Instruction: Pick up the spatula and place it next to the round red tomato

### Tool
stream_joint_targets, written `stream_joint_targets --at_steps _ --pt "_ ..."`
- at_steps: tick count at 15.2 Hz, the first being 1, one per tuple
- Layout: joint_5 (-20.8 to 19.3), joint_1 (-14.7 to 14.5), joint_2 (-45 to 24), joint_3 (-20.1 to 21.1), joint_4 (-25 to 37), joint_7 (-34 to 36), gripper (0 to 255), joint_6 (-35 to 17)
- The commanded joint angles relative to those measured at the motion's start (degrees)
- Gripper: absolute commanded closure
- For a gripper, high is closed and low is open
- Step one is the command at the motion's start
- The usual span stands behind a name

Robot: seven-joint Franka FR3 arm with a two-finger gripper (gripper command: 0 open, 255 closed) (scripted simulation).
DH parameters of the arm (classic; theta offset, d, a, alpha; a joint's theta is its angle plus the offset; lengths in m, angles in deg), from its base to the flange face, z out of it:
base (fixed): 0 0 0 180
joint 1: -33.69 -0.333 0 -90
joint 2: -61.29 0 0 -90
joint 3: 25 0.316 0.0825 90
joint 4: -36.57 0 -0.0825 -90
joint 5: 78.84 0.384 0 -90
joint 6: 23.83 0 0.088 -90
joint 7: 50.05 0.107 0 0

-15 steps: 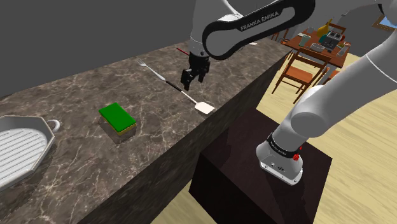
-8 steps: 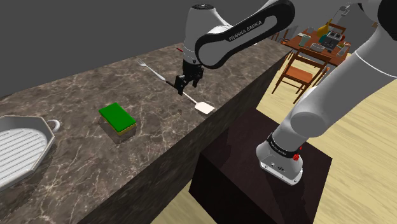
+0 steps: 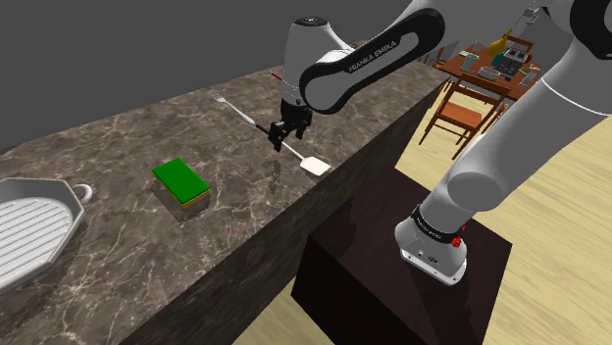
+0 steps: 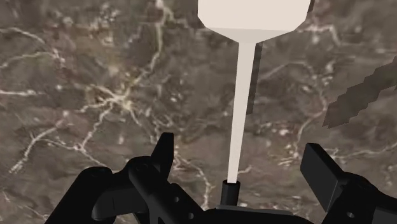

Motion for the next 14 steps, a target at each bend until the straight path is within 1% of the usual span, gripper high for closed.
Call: stream_joint_targets --at_steps 1,2,3,12,14 --pt "0.0 0.0 0.0 0.0 0.0 0.0 0 0.0" --pt "0.0 0.0 0.0 0.0 0.0 0.0 0 0.0" --pt "0.0 0.0 0.0 0.0 0.0 0.0 255 0.0" --pt "0.0 0.0 0.0 0.0 0.0 0.0 255 0.0" --pt "0.5 -0.1 1.1 -0.1 0.6 -0.4 255 1.7"
